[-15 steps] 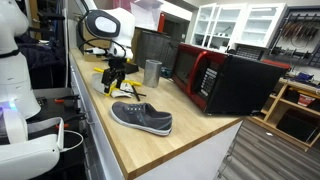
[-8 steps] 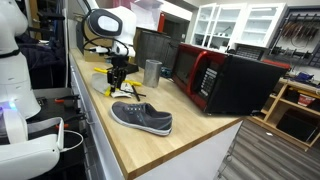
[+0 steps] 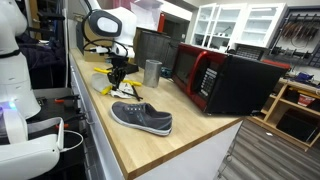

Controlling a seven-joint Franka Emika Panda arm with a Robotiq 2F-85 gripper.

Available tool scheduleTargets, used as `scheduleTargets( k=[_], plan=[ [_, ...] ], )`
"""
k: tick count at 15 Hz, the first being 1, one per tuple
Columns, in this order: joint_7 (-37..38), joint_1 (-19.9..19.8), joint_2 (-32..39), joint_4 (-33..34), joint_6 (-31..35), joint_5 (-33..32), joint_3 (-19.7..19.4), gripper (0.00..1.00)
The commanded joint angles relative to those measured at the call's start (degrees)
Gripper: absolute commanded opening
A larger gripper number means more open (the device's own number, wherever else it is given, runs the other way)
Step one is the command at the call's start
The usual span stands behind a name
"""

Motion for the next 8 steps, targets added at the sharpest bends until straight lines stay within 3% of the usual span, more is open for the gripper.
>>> scheduleTargets(
  k=[1, 8],
  plan=[
    [-2.47, 0.86, -1.03, -1.69, 1.25, 2.69, -1.09, 0.04],
    [-2.12, 0.35, -3.13, -0.94, -0.18, 6.54, -2.39, 0.04]
  ],
)
